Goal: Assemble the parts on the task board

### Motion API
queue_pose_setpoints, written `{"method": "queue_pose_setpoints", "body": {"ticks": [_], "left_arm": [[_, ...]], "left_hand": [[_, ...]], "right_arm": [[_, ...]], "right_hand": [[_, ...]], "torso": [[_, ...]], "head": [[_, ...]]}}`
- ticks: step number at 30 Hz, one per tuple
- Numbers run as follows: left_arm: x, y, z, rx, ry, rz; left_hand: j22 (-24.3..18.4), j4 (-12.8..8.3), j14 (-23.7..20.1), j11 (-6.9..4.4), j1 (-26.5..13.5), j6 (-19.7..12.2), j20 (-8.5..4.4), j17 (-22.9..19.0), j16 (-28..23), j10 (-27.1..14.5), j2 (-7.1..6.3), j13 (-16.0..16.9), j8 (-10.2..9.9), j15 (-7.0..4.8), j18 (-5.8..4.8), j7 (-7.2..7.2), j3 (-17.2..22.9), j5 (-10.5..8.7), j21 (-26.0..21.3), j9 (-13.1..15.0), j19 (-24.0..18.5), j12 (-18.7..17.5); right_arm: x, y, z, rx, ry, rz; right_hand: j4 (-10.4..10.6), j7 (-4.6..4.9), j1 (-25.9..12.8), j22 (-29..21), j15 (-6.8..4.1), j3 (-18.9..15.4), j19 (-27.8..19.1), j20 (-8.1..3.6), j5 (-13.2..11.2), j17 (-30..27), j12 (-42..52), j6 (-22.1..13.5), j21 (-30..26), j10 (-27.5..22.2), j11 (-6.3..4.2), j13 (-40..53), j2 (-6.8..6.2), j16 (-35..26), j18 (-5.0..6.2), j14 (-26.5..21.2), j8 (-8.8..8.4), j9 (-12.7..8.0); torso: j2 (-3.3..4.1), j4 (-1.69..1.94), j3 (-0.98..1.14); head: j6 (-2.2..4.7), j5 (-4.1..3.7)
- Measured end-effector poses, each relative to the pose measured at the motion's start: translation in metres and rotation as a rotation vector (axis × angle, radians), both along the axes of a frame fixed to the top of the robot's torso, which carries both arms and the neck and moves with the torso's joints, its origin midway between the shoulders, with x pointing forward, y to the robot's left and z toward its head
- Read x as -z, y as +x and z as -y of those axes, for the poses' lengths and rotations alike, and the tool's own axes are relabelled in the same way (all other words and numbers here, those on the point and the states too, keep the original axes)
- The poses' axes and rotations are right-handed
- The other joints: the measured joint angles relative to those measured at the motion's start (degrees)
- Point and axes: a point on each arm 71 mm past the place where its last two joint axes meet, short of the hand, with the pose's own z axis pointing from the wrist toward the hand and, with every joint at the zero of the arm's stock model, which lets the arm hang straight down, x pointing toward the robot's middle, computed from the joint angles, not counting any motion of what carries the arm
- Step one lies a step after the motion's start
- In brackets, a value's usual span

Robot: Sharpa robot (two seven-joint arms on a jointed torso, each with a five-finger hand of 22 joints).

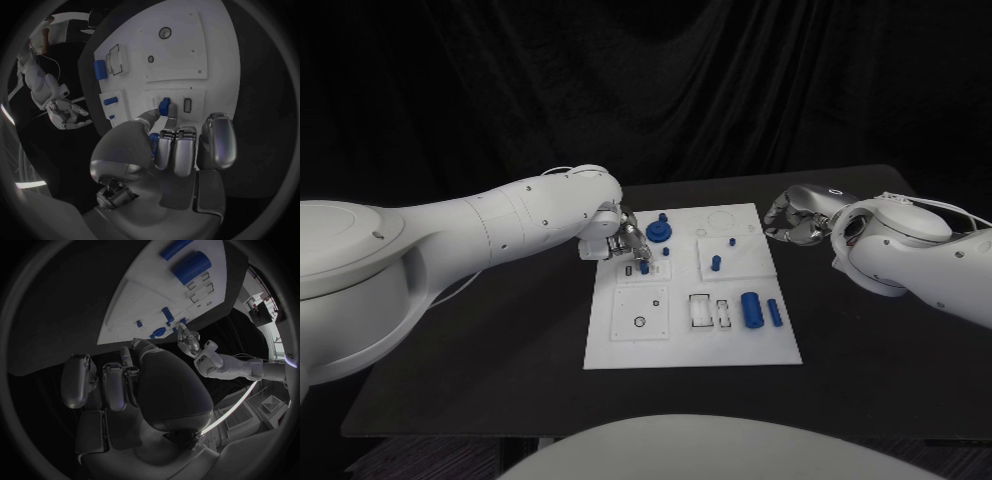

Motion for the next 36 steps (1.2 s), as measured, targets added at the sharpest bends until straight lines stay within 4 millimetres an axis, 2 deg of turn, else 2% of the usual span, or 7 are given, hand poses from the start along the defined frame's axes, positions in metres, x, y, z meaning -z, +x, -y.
{"method": "queue_pose_setpoints", "body": {"ticks": [9,17,21,26,30,35,36], "left_arm": [[0.0004,-0.0003,0.0002,0.003,0.0,-0.002],[0.0005,-0.0006,0.0004,0.007,0.001,-0.007],[0.0005,-0.0007,0.0002,0.01,0.001,-0.009],[0.0005,-0.0009,-0.0004,0.012,0.001,-0.013],[0.0006,-0.0018,-0.0011,0.014,-0.001,-0.014],[0.001,-0.004,-0.0031,0.018,-0.01,-0.014],[0.0011,-0.0043,-0.0034,0.018,-0.012,-0.013]], "left_hand": [[0.0,-3.76,0.0,0.0,-3.73,-0.07,0.0,0.0,0.0,0.0,-1.78,0.0,0.27,0.01,-0.01,0.15,8.23,1.31,-0.29,1.37,0.0,0.0],[0.0,-5.18,0.01,0.0,-4.35,-0.09,0.0,0.0,0.0,0.0,-1.97,0.0,0.28,0.02,0.0,0.36,10.26,1.43,-0.29,1.96,0.0,0.0],[0.0,-5.64,0.01,0.0,-4.88,-0.01,0.0,0.0,0.0,0.0,-2.49,0.0,0.27,0.02,0.0,0.44,11.03,1.43,-0.29,2.11,0.0,0.0],[0.0,-6.55,0.02,0.0,-5.12,-0.07,0.0,0.0,0.0,0.0,-2.26,0.0,0.49,0.02,0.0,0.51,12.36,1.46,-0.29,2.39,0.0,0.0],[0.0,-7.47,0.02,0.0,-5.71,0.22,0.0,0.0,0.0,0.0,-2.28,-0.01,0.94,0.03,0.0,0.42,14.12,3.25,-0.29,2.93,0.0,0.0],[0.0,-7.0,0.02,0.0,-6.64,0.23,0.0,0.0,0.0,0.0,-2.12,-0.01,1.8,0.03,-0.01,0.43,14.6,5.55,-0.29,4.52,0.0,0.0],[0.0,-7.71,0.02,0.0,-6.72,0.23,0.0,0.0,0.0,0.0,-2.2,-0.01,1.81,0.03,0.0,0.44,15.33,5.78,-0.29,4.79,0.0,0.0]], "right_arm": [[0.0005,-0.0002,-0.0001,0.002,-0.005,-0.007],[0.0011,-0.0006,0.0006,0.006,-0.011,-0.014],[0.0014,-0.0007,0.001,0.008,-0.014,-0.018],[0.0018,-0.0007,0.0012,0.01,-0.018,-0.023],[0.002,-0.0006,0.0015,0.012,-0.021,-0.026],[0.0023,-0.0005,0.0024,0.015,-0.024,-0.029],[0.0023,-0.0005,0.0025,0.015,-0.024,-0.029]], "right_hand": [[0.04,0.21,0.0,0.0,0.0,0.04,0.0,0.0,0.0,0.0,0.0,0.21,-0.22,0.0,0.0,-0.01,0.0,0.0,0.0,0.0,0.0,0.0],[0.04,0.2,0.0,0.0,0.0,0.03,0.0,0.0,0.0,0.0,0.0,0.21,-0.22,0.0,0.0,-0.01,0.0,0.0,0.0,0.0,0.0,0.0],[-0.13,0.21,0.0,0.0,0.0,0.2,-0.2,-0.2,0.0,0.0,0.0,0.21,-0.49,0.0,0.0,-0.01,0.0,-0.23,0.0,0.0,0.0,0.0],[-0.13,0.21,0.0,0.0,0.0,0.2,-0.2,-0.2,0.0,0.0,0.0,0.2,-0.49,0.0,0.0,-0.02,0.0,-0.23,0.0,0.0,0.0,0.0],[-0.13,0.21,0.0,0.0,0.0,0.2,-0.2,-0.2,0.0,0.0,0.0,0.21,-0.49,0.0,0.0,-0.02,0.0,-0.23,0.0,0.0,0.0,0.0],[-0.29,0.21,0.0,0.0,0.0,0.36,-0.2,-0.2,0.0,0.0,0.0,0.2,-0.49,0.0,0.0,-0.02,0.0,-0.23,0.01,0.0,0.0,0.0],[-0.29,0.21,0.0,0.0,0.0,0.36,-0.2,-0.2,0.0,0.0,0.0,0.2,-0.49,0.0,0.0,-0.02,0.0,-0.23,0.01,0.0,0.0,0.0]], "torso": [[-0.01,-0.02,0.03],[-0.01,-0.06,0.03],[0.0,-0.04,0.03],[0.0,-0.04,0.01],[-0.01,-0.04,-0.01],[-0.04,-0.03,-0.02],[-0.05,-0.03,-0.02]], "head": [[0.0,0.21],[0.0,0.23],[0.0,0.32],[0.0,0.46],[0.0,0.46],[0.0,0.46],[0.0,0.44]]}}
